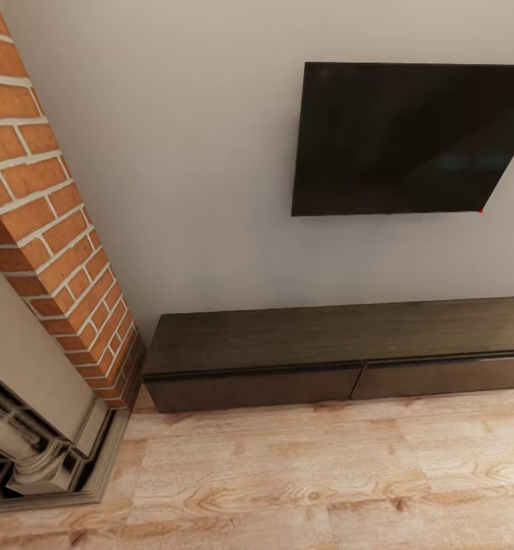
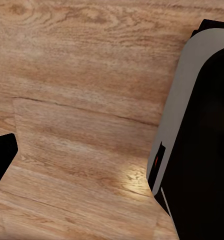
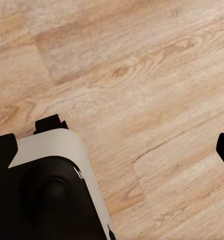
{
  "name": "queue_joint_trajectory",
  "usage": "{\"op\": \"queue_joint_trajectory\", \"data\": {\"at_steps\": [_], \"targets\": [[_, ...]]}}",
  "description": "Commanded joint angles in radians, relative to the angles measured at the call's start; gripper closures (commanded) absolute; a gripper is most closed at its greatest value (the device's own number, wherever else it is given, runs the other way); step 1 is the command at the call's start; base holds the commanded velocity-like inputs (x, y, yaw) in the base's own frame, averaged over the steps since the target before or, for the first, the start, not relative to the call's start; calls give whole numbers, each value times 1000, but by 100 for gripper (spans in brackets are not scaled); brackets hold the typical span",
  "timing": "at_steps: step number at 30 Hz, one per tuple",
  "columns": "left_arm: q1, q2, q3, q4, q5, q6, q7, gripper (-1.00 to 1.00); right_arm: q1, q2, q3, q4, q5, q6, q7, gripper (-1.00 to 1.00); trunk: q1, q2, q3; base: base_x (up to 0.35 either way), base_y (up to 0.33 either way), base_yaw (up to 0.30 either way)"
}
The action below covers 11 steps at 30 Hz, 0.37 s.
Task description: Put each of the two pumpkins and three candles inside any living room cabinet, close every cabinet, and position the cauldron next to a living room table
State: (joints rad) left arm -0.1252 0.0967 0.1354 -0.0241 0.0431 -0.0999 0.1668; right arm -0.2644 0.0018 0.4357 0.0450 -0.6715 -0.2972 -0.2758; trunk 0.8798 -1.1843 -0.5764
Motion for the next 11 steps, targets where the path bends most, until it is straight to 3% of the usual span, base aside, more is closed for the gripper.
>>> {"op": "queue_joint_trajectory", "data": {"at_steps": [1, 11], "targets": [[-1, 0, 4, 1, 4, -4, 0, -100, -1, 0, 6, 3, -5, -4, 0, -100, 0, 0, -1, 0, 0, 0], [-1, 0, 4, 1, 4, -4, 0, -100, -1, 0, 6, 3, -5, -4, 0, -100, 0, 0, -1, 0, 0, 0]]}}
